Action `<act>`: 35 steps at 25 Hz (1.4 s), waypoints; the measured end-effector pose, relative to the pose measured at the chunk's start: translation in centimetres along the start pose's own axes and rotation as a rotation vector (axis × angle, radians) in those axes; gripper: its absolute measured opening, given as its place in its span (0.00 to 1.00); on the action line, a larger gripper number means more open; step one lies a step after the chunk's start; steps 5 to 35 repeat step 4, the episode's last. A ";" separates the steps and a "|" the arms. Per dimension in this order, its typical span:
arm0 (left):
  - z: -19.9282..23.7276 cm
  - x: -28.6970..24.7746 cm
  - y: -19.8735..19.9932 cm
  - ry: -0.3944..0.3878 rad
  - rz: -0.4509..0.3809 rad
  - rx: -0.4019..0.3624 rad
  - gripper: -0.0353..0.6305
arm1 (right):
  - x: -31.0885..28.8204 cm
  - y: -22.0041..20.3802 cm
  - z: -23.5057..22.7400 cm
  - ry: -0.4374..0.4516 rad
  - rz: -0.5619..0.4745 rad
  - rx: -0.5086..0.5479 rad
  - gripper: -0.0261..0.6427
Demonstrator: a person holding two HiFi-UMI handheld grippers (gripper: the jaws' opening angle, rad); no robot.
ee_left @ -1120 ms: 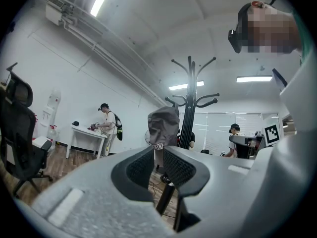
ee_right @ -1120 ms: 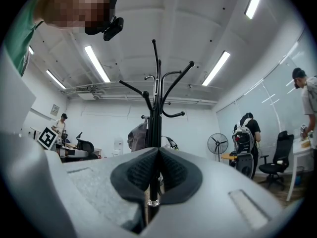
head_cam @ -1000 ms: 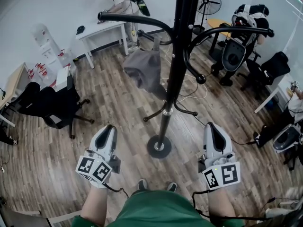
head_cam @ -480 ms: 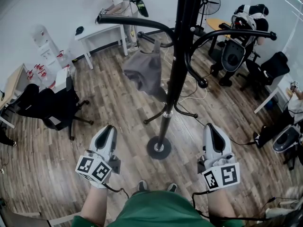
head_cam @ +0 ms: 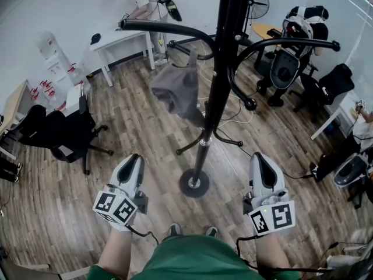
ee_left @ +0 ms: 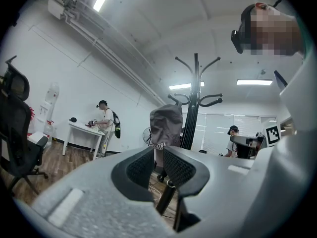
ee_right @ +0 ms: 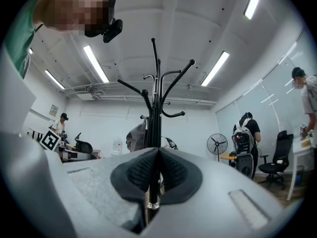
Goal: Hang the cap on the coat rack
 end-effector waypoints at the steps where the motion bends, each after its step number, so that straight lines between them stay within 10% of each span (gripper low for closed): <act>1: 0.1 -0.1 0.0 -0.002 0.000 -0.001 0.15 | 0.0 0.0 0.0 0.000 0.000 0.001 0.04; 35: 0.3 -0.2 -0.1 -0.009 -0.008 -0.002 0.15 | 0.0 0.0 0.2 0.001 -0.001 0.003 0.04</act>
Point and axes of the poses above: the fingertips, and each gripper's own axes: x backward along the fingers, z to its left, y out of its top, the point moved 3 cm from there along x, backward along the fingers, and after that the axes turned 1 degree about y, right-handed, at the moved point
